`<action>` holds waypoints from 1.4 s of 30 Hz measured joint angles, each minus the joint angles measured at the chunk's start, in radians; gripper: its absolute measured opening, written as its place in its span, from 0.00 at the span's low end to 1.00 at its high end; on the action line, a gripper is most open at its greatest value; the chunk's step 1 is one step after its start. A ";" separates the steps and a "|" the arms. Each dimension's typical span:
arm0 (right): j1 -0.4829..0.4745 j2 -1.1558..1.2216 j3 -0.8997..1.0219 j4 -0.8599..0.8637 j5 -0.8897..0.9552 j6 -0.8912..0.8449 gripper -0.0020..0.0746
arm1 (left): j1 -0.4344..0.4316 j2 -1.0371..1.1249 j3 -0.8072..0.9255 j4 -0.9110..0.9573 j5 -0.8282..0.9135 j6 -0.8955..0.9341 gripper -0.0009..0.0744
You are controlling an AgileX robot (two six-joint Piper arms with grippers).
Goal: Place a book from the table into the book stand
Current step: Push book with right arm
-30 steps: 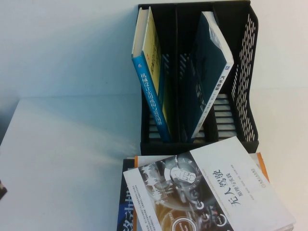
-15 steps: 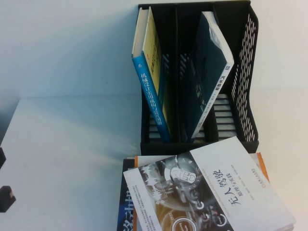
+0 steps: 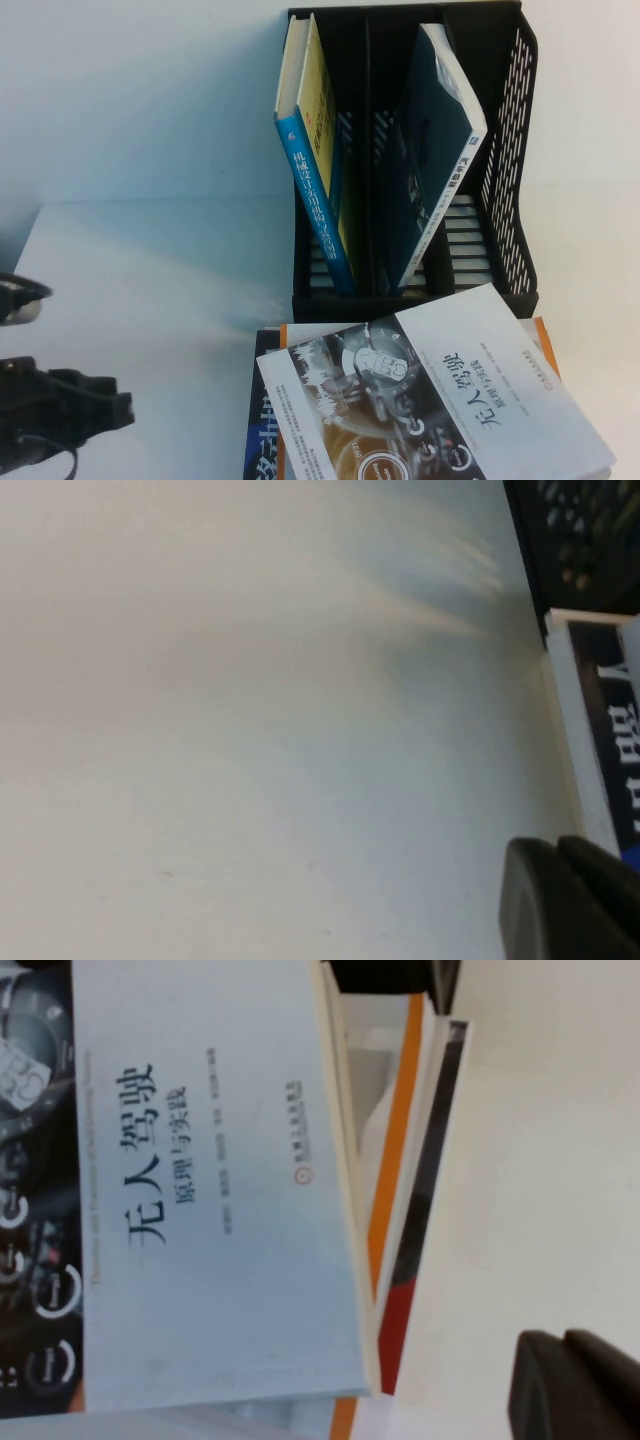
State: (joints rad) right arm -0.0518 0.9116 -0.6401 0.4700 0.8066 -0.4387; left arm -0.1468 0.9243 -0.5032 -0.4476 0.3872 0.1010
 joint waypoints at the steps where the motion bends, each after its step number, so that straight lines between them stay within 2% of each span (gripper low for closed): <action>1: 0.000 0.031 0.000 0.024 -0.002 -0.016 0.02 | 0.000 0.034 -0.007 -0.069 0.007 0.062 0.01; 7: 0.038 0.181 -0.055 0.046 -0.006 -0.041 0.02 | 0.000 0.214 -0.016 -0.622 0.074 0.589 0.01; 9: 0.083 0.226 -0.098 0.024 -0.018 -0.036 0.02 | 0.000 0.266 -0.016 -0.769 0.090 0.692 0.01; 12: 0.150 0.295 -0.154 -0.061 -0.041 0.032 0.02 | 0.000 0.342 -0.020 -0.885 0.094 0.758 0.01; 17: 0.231 0.424 -0.202 -0.213 -0.048 0.145 0.02 | 0.046 0.447 -0.024 -0.982 0.256 0.832 0.01; 20: 0.266 0.486 -0.220 -0.222 -0.052 0.158 0.02 | 0.135 0.491 -0.024 -1.035 0.383 0.855 0.01; 24: 0.315 0.551 -0.233 -0.222 -0.056 0.166 0.02 | 0.302 0.524 -0.026 -1.087 0.519 0.864 0.01; 28: 0.355 0.569 -0.237 -0.199 -0.056 0.173 0.02 | 0.391 0.527 -0.030 -1.037 0.580 0.850 0.01; 32: 0.395 0.569 -0.239 -0.177 -0.058 0.178 0.02 | 0.393 0.529 -0.030 -0.912 0.603 0.783 0.02; 36: 0.456 0.569 -0.239 -0.168 -0.058 0.212 0.02 | 0.363 0.529 -0.030 -0.846 0.611 0.727 0.15; 38: 0.505 0.569 -0.239 -0.165 -0.060 0.223 0.02 | 0.347 0.529 -0.030 -0.829 0.611 0.706 0.28; 42: 0.563 0.569 -0.239 -0.109 -0.060 0.230 0.02 | 0.318 0.529 -0.030 -0.813 0.609 0.677 0.66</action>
State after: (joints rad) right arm 0.5115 1.4803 -0.8791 0.3606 0.7461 -0.2087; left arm 0.1709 1.4534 -0.5332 -1.2605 0.9964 0.7781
